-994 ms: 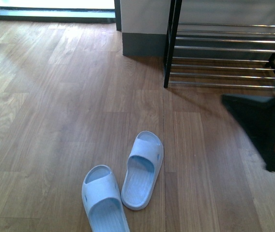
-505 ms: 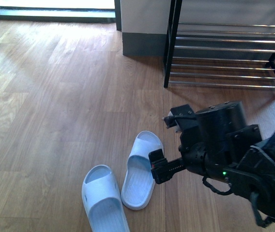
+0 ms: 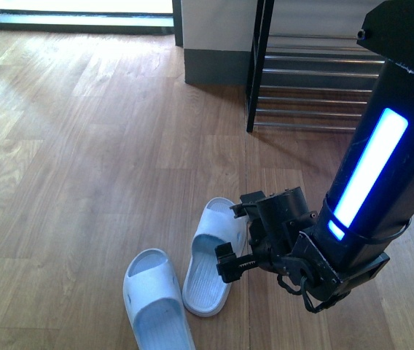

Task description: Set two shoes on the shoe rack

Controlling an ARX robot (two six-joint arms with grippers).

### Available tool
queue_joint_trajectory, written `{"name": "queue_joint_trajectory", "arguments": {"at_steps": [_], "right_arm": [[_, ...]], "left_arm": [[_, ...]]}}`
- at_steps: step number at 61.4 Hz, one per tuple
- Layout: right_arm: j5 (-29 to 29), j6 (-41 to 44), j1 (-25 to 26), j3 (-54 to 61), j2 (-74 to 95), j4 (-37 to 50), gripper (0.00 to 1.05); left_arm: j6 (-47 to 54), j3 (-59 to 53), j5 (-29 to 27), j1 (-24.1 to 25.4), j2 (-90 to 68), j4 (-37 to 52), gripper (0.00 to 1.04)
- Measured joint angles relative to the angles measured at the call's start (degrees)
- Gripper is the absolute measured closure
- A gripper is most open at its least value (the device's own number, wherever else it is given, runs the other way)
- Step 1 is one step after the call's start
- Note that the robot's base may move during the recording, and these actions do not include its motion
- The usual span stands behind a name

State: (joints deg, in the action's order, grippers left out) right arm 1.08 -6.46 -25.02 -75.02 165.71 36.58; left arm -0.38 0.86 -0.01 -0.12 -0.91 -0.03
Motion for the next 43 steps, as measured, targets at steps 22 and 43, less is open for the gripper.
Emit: {"name": "queue_joint_trajectory", "arguments": {"at_steps": [22, 43], "right_arm": [[-0.07, -4.85, 0.90, -9.42, 5.51, -3.98, 0.09], [0.00, -5.79, 0.00, -15.93, 8.87, -6.43, 0.57]], "left_arm": [[0.00, 0.00, 0.00, 0.00, 0.00, 0.02, 0.09], [0.00, 0.00, 0.00, 0.00, 0.00, 0.02, 0.09]]}}
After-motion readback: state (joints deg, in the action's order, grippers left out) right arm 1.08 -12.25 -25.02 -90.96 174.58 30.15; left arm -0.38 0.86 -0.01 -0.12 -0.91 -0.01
